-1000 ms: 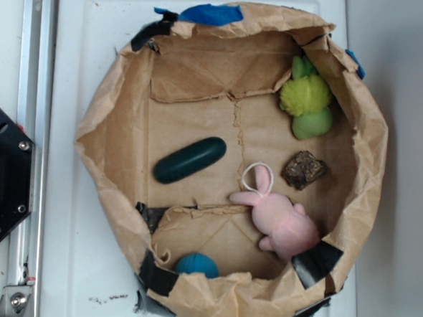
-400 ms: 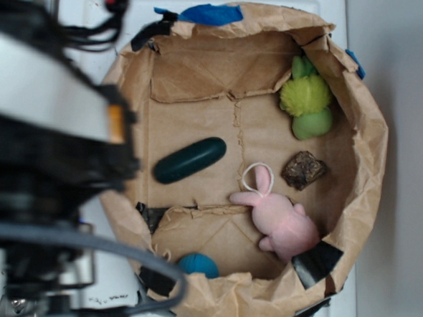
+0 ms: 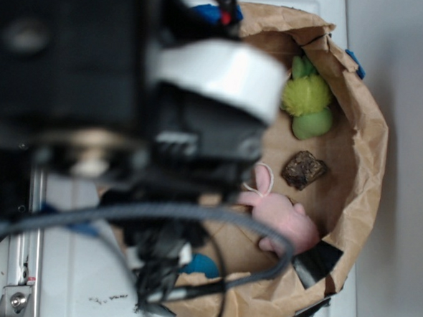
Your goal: Grab the blue ball.
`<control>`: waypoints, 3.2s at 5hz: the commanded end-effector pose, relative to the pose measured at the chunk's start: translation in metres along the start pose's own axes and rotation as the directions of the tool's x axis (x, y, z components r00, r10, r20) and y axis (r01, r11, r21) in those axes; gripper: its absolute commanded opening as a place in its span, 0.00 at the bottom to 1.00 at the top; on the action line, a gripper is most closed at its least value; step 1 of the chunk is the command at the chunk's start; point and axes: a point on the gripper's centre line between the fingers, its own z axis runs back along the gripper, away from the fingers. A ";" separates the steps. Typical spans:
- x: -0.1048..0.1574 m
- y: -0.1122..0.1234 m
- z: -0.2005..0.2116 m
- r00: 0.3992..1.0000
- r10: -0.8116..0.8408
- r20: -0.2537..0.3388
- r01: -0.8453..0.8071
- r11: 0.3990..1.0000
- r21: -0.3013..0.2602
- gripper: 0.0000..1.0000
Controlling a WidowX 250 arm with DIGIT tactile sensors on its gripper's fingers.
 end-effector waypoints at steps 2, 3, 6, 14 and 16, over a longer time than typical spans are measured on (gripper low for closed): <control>0.021 0.021 -0.004 0.997 -0.048 0.064 0.047 0.999 0.018 1.00; 0.020 0.026 -0.013 0.998 -0.030 0.050 0.029 0.999 0.016 1.00; 0.025 0.031 -0.039 0.811 0.579 -0.085 -0.583 0.812 -0.032 1.00; 0.034 -0.003 -0.096 0.628 0.774 -0.079 -0.774 0.610 -0.170 1.00; 0.024 -0.025 -0.118 0.601 0.764 -0.235 -0.799 0.586 -0.136 1.00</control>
